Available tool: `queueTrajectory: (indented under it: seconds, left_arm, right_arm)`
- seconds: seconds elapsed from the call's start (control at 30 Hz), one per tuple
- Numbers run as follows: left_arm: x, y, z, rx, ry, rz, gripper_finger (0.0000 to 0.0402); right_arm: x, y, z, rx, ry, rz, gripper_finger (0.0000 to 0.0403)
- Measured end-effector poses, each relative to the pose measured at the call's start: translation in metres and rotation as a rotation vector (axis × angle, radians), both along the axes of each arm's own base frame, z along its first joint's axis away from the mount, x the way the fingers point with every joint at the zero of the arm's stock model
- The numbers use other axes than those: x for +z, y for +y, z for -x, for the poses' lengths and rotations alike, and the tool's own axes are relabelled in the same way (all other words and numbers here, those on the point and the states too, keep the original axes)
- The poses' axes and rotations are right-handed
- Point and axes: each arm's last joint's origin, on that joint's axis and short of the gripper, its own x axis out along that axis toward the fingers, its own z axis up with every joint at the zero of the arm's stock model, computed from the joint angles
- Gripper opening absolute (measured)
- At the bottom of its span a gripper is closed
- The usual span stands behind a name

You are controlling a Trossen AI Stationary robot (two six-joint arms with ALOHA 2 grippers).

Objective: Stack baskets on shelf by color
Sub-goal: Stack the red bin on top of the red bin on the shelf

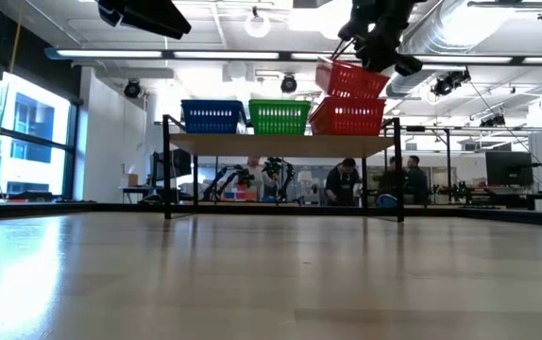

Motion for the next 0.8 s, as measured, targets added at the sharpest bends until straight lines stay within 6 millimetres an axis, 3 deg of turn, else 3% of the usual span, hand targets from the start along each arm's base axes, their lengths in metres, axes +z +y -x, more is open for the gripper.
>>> queueTrajectory:
  seconds: [0.43,0.8]
  left_arm:
    - [0.000,0.000,0.000,-0.001,0.004,-0.003,0.0200]
    - [-0.002,0.000,0.002,-0.001,0.034,-0.012,0.0200]
  right_arm:
    - [-0.014,-0.014,-0.006,-0.043,0.012,-0.049,0.0000]
    - [-0.013,-0.017,-0.001,-0.012,0.030,-0.022,0.0000]
